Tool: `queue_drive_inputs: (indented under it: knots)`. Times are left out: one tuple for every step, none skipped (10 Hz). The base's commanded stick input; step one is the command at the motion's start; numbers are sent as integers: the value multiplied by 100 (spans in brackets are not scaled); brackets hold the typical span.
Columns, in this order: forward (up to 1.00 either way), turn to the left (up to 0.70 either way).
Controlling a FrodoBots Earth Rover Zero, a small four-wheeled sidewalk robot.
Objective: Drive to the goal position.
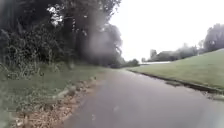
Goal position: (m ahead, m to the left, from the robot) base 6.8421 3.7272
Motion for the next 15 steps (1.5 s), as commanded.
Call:
queue_drive_inputs:
  knots:
    - [70,0]
    - [70,0]
    - [70,0]
    - [70,0]
    - [70,0]
    - [70,0]
    - [70,0]
    - [70,0]
    - [70,0]
    - [70,0]
    - [70,0]
    - [70,-27]
    - [70,-27]
    - [70,-27]
    - [70,-27]
